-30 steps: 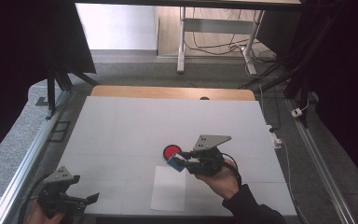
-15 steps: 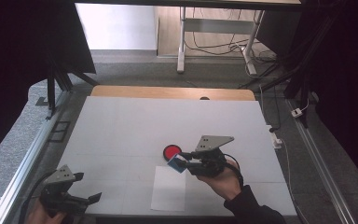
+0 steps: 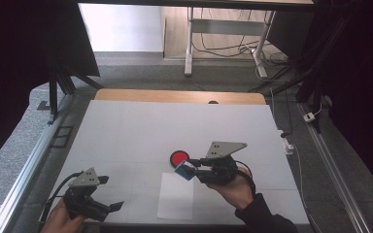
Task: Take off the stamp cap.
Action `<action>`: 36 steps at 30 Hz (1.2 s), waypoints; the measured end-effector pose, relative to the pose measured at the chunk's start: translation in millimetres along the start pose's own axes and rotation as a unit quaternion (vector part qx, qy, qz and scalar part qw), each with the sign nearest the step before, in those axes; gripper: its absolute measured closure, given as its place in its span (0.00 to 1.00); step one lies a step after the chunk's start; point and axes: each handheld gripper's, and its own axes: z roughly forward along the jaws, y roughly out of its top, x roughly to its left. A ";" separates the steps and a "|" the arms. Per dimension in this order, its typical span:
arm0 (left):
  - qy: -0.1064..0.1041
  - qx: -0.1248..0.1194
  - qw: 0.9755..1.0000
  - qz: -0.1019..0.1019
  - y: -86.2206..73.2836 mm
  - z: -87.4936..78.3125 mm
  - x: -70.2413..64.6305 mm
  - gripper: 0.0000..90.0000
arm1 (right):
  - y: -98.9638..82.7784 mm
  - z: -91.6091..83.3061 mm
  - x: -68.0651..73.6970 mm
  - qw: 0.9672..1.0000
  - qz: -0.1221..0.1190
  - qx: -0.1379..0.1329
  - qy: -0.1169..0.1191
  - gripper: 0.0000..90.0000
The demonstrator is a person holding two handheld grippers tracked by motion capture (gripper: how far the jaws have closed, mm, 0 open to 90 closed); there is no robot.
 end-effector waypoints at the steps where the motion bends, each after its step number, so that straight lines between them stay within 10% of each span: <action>1: -0.008 -0.002 1.000 0.002 3.5 3.8 -0.5 0.00 | 0.2 -0.3 0.4 1.000 -0.003 -0.001 0.001 0.79; 36: -0.102 -0.023 0.991 0.078 72.0 63.9 -8.4 0.00 | 1.1 -4.9 2.4 1.000 -0.017 -0.003 0.018 0.79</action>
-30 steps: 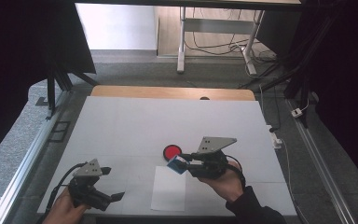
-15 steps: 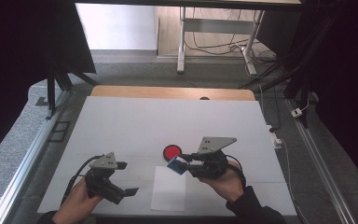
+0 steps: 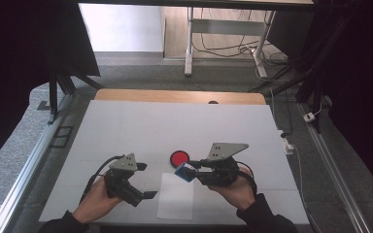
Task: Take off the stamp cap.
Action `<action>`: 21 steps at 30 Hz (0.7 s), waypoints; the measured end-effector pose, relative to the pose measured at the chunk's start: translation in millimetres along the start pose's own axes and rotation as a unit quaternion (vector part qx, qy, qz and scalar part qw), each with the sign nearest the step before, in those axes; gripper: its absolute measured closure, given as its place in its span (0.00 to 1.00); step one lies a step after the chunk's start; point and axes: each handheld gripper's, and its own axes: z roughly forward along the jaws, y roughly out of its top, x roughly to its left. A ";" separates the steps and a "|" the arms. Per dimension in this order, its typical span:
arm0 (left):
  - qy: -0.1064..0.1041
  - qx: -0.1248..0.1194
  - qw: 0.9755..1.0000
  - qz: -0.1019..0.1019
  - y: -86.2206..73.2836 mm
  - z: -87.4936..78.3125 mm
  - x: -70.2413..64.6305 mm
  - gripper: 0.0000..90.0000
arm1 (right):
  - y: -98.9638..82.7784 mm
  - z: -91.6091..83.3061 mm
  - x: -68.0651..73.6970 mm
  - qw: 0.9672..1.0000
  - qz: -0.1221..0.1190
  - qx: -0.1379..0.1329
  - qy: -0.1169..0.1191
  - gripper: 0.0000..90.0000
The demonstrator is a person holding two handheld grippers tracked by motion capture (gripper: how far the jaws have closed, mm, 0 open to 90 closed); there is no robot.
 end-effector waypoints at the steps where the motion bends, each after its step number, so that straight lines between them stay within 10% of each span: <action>1: -0.006 -0.001 1.000 0.001 1.8 1.6 1.3 0.00 | 0.1 -0.1 0.1 1.000 0.000 -0.001 0.000 0.79; 21: -0.076 0.017 0.993 0.088 39.4 44.5 1.9 0.00 | 1.6 -3.1 1.2 1.000 -0.005 -0.009 0.024 0.79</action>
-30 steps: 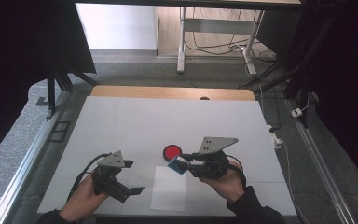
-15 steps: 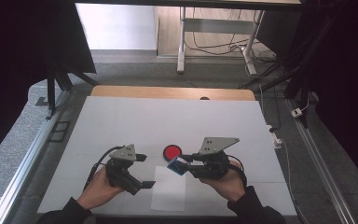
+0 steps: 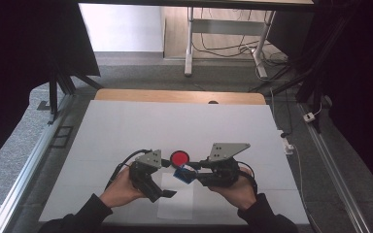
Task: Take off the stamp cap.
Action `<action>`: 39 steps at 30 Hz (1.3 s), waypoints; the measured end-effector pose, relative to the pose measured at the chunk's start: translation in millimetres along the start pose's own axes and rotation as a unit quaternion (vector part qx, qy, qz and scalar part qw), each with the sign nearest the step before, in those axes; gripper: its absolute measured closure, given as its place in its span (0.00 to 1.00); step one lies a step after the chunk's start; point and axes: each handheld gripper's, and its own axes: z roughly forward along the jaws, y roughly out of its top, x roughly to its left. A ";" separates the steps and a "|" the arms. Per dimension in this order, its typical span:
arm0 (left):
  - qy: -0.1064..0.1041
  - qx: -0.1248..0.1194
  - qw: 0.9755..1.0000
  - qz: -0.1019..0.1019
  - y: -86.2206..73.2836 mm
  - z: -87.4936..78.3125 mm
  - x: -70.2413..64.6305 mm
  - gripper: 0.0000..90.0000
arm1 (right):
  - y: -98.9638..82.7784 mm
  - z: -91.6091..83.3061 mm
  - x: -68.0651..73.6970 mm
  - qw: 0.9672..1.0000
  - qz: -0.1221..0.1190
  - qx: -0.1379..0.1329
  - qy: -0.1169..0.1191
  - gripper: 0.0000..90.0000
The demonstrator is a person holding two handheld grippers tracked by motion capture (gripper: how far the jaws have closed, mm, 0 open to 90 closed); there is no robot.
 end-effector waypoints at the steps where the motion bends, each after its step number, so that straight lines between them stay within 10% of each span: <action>1: -0.005 0.002 1.000 0.007 1.3 1.3 1.3 0.00 | 0.1 -0.2 0.1 1.000 -0.001 0.000 0.001 0.79; 15: -0.051 -0.006 0.998 0.047 14.5 18.4 10.2 0.01 | 0.7 1.1 3.4 1.000 -0.012 0.001 0.018 0.79; 26: -0.078 -0.021 0.994 0.068 11.7 7.3 12.6 0.43 | 1.4 2.9 5.8 0.999 -0.018 0.006 0.030 0.79; 39: -0.119 -0.034 0.989 0.082 10.1 4.0 11.8 0.64 | 1.7 3.9 7.2 0.999 -0.020 0.007 0.045 0.79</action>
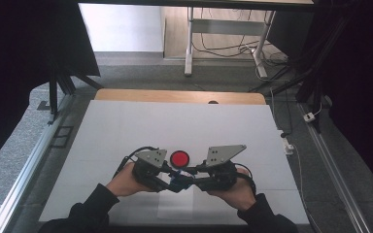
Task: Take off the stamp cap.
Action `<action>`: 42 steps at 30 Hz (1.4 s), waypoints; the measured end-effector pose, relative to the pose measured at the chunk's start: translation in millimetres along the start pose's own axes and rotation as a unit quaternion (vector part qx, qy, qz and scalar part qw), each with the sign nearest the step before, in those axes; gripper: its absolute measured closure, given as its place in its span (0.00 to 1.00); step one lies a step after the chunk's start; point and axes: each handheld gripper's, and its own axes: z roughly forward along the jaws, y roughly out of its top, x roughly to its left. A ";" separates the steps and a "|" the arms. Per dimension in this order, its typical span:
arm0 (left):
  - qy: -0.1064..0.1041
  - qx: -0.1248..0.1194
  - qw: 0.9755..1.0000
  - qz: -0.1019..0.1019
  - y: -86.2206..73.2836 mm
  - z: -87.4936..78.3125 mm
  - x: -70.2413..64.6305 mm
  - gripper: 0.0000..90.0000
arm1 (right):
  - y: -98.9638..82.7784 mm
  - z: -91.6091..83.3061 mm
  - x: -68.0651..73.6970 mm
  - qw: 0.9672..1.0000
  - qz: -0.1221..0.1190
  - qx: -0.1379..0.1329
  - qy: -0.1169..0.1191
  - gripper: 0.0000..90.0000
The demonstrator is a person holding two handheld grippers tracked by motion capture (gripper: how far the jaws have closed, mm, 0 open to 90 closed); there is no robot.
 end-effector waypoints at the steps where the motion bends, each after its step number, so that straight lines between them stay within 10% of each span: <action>1: -0.001 0.000 1.000 0.000 -0.2 0.0 0.1 0.65 | 0.0 0.0 0.2 1.000 -0.001 0.000 -0.001 0.79; 25: -0.038 -0.028 0.999 -0.015 -4.8 -0.5 4.2 0.76 | -0.5 -1.5 -1.9 1.000 0.004 -0.006 0.007 0.79; 42: -0.020 -0.023 1.000 0.005 -2.0 -2.7 -2.1 0.77 | 1.3 -2.7 0.8 1.000 -0.011 -0.007 0.007 0.79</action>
